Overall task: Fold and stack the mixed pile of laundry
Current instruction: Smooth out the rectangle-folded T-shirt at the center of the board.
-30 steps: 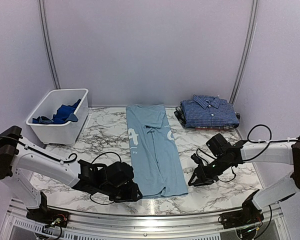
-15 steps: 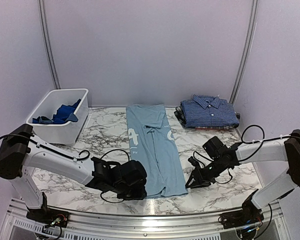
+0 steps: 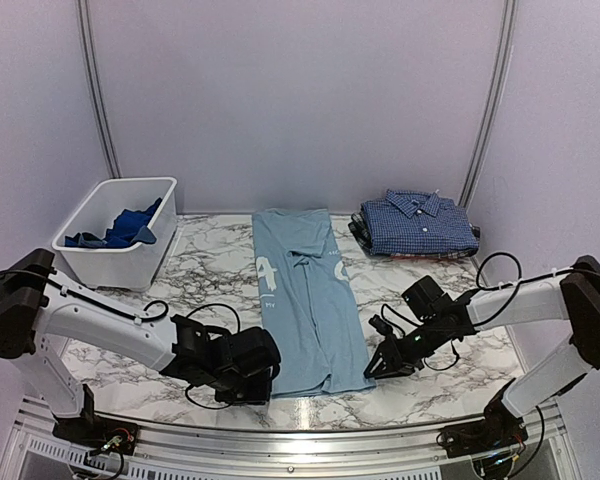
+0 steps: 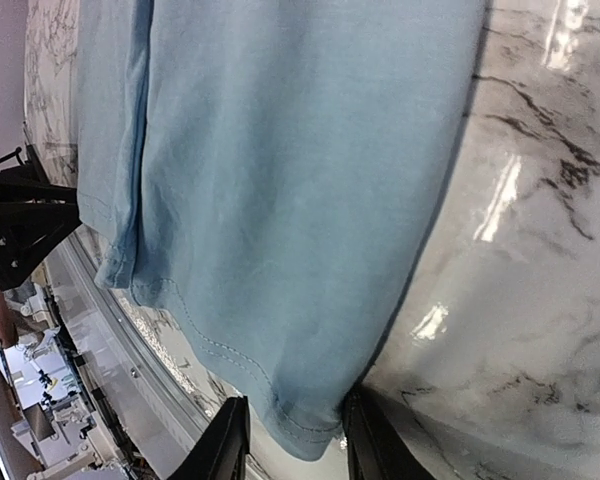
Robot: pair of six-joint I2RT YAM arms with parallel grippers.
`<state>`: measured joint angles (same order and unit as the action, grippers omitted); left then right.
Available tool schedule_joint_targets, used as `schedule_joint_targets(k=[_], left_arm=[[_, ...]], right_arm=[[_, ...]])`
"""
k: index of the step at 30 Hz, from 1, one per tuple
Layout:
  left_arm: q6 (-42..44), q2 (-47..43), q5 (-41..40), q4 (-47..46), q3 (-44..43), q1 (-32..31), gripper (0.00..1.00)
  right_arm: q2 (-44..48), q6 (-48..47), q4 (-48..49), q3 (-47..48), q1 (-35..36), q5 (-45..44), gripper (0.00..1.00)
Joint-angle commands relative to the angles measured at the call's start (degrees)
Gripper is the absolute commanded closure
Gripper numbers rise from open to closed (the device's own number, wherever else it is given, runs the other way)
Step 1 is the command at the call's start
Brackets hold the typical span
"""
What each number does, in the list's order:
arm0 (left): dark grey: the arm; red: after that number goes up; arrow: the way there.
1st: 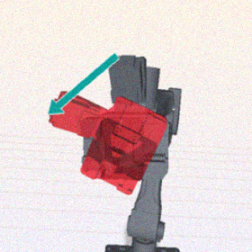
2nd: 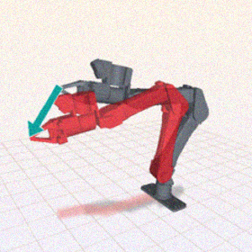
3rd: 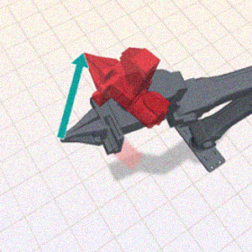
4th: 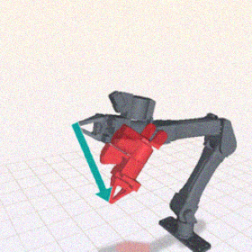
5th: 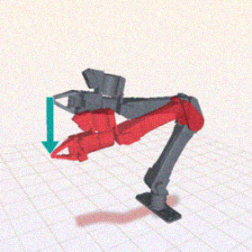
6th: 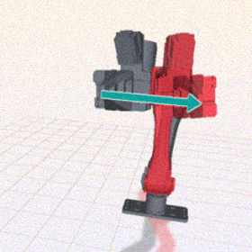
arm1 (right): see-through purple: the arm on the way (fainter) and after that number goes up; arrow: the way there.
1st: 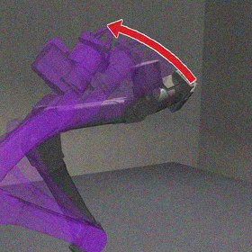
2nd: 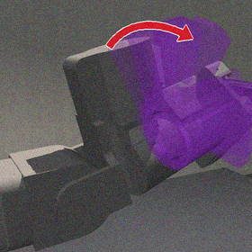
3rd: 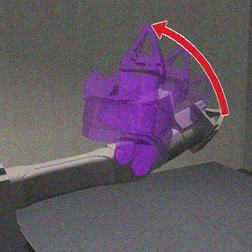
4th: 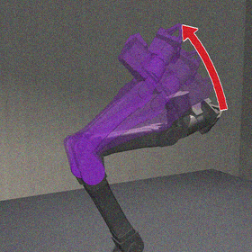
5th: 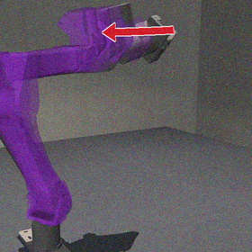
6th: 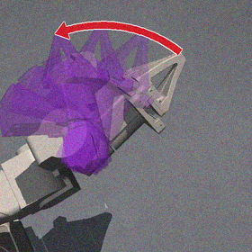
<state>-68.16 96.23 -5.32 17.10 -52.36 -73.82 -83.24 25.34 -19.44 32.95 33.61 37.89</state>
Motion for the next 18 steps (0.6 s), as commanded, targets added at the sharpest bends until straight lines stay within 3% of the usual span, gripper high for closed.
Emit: schedule_joint_targets(k=[1,7,18], left_arm=[[2.4,-2.4,-1.8,0.7,0.1,-0.7,0.73],[5.8,-2.2,-2.7,-1.3,-3.3,-1.2,0.69],[4.2,3.7,-2.9,3.2,-6.9,-0.7,0.74]], right_arm=[[-2.0,-0.1,0.6,-2.8,0.7,-2.1,0.66],[-1.2,0.4,0.8,-2.3,0.7,-1.5,0.66],[-1.9,0.6,1.4,-2.4,0.7,-1.5,0.68]])
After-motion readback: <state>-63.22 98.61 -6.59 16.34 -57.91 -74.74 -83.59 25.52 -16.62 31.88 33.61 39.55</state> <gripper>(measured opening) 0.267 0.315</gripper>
